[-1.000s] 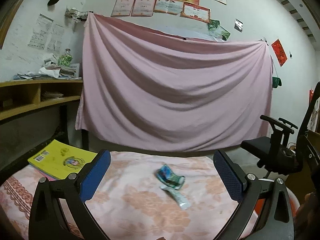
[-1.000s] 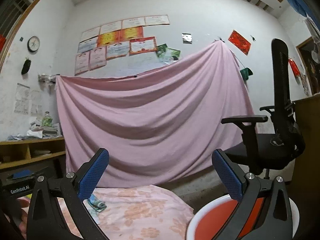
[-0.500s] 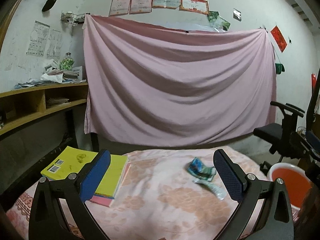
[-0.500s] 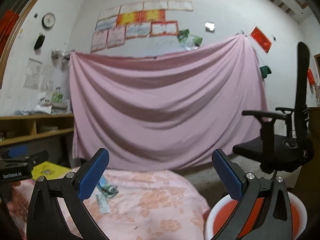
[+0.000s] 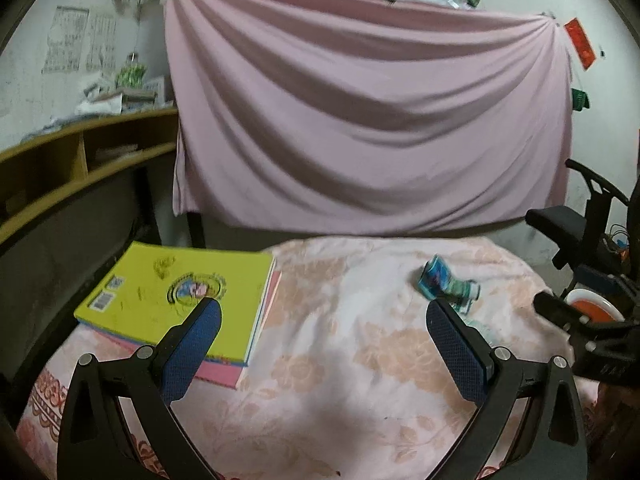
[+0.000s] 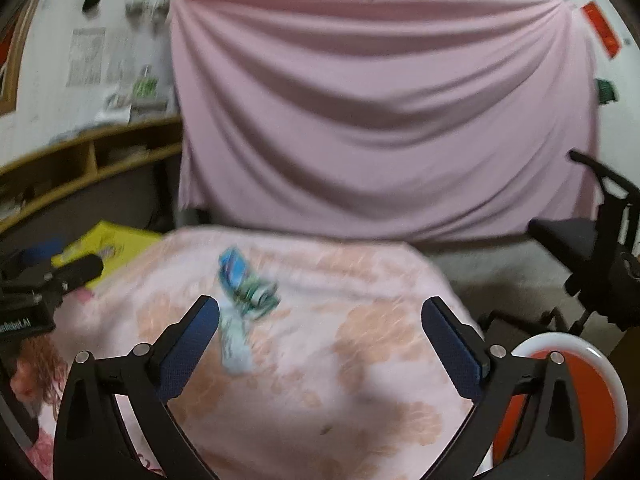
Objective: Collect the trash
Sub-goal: 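Move both tools back over the wrapper and packet on the bed, then grasp the blue-green wrapper with left tool while right tool grasps white-green packet, then carry both items over the bucket and open both tools to drop them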
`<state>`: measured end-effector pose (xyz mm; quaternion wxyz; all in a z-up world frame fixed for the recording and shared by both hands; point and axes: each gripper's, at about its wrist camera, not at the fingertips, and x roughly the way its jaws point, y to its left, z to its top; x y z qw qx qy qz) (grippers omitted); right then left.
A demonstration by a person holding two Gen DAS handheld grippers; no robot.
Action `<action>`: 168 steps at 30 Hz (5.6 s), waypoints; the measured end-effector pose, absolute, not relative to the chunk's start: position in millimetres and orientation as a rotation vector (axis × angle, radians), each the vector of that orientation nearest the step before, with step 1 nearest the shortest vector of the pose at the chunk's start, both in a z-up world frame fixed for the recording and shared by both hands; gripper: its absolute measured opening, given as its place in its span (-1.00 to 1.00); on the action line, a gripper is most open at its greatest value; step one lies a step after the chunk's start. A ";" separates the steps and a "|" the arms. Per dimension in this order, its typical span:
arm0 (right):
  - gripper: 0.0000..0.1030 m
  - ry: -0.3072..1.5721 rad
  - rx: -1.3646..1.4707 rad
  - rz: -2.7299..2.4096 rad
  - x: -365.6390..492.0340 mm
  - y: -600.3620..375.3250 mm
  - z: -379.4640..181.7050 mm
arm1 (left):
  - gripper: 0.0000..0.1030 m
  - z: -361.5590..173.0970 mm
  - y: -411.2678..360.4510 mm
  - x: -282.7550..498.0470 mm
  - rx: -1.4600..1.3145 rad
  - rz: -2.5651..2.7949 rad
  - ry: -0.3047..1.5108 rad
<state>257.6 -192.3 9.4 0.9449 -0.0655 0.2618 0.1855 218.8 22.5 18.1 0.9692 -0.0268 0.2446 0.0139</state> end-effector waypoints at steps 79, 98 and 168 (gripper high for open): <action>-0.59 0.795 0.010 0.383 291.3 -253.7 -14.3 | -0.80 -8.3 -66.5 316.7 0.010 -0.308 0.774; -0.59 0.541 -0.059 0.371 241.0 -245.1 13.1 | -0.96 18.5 -62.7 239.6 -0.079 -0.261 0.606; -0.58 0.120 0.246 -0.108 128.6 -434.4 42.9 | -0.94 54.5 -280.4 175.4 0.139 -0.580 0.410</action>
